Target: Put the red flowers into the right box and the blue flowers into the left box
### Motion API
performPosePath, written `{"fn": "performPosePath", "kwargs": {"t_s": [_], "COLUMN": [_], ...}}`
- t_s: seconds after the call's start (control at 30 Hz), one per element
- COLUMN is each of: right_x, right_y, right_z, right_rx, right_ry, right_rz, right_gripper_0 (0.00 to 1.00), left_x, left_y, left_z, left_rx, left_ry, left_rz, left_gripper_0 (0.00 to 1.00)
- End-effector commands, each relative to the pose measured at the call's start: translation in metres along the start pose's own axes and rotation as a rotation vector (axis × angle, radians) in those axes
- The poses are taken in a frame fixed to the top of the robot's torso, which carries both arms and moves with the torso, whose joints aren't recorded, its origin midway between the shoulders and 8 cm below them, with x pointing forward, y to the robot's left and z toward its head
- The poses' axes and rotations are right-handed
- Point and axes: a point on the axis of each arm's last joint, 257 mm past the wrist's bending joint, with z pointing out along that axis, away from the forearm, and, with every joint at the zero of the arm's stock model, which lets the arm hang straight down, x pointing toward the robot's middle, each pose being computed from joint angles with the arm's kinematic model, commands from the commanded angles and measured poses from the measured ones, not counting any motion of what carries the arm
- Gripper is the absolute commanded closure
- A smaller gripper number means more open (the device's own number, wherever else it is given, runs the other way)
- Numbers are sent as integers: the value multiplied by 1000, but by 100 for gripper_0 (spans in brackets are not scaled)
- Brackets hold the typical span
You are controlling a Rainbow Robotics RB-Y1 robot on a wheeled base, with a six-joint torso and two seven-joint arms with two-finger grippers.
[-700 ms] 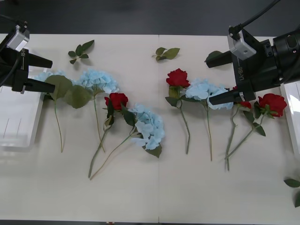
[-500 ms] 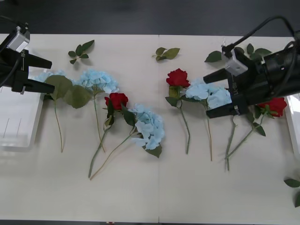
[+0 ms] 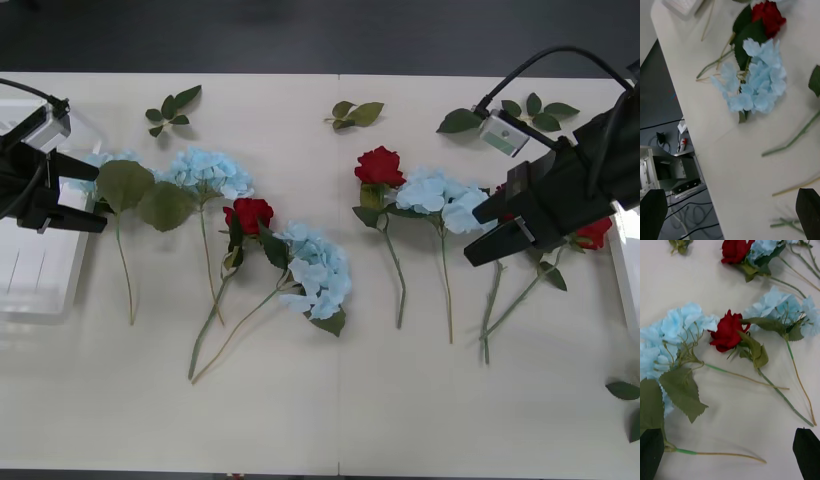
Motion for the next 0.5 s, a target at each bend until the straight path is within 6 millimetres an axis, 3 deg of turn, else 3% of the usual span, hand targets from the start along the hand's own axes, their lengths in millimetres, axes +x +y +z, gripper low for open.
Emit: {"fn": "performPosePath", "kwargs": {"t_s": [0.03, 0.2, 0.23, 0.5], "right_x": [14, 42, 56, 93], "right_y": [-18, -28, -34, -65], "right_z": [-30, -43, -49, -67], "right_rx": [94, 178, 238, 438], "right_ry": [78, 169, 209, 240], "right_rz": [321, 618, 705, 1008], "right_gripper_0": [0, 0, 0, 0], "left_x": [23, 42, 47, 62], "left_y": [13, 17, 17, 7], "left_z": [-18, -19, -19, -12], "left_rx": [-60, -98, -118, -179], "left_ry": [89, 148, 171, 237], "left_rz": [-15, -193, -267, -547], "left_gripper_0": [0, 0, 0, 0]}}
